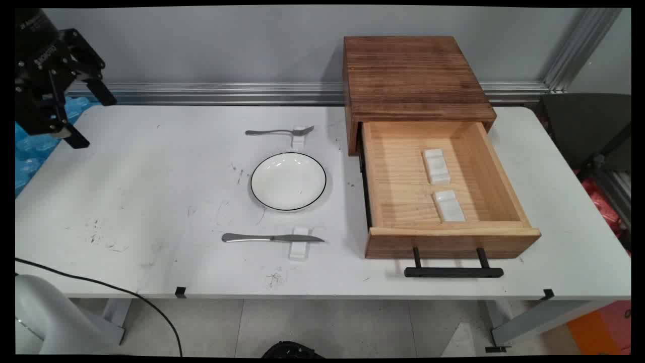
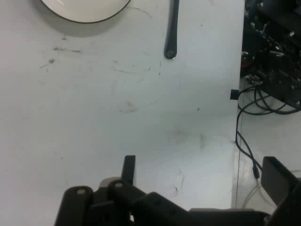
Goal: Pick up the knife from the right of the white plate
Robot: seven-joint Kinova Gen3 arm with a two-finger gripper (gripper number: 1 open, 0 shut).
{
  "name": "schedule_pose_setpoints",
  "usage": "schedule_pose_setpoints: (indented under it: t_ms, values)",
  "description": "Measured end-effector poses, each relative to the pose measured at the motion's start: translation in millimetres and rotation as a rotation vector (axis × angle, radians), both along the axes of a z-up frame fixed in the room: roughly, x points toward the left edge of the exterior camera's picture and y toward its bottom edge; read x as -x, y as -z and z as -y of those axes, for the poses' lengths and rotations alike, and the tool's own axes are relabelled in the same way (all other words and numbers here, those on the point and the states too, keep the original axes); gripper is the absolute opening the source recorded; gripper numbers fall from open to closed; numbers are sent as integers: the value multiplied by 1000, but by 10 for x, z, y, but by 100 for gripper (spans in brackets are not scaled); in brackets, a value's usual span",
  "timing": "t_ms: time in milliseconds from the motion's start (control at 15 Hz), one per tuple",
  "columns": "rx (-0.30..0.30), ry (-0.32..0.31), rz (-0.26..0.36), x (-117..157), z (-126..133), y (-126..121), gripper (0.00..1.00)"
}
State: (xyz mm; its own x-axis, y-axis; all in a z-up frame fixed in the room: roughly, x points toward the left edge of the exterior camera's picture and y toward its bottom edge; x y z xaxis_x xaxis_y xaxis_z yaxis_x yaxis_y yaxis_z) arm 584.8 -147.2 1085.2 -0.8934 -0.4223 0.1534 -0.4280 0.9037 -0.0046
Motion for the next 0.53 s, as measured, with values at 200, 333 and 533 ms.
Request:
schedule_pose_setpoints:
  t_ms: [200,333,533]
  values:
    - [-9,-26,-1,68,21,67,100]
    - [-20,-44,-5,145,73,164,100]
    - [-32,-52,-19,262,150,312,100]
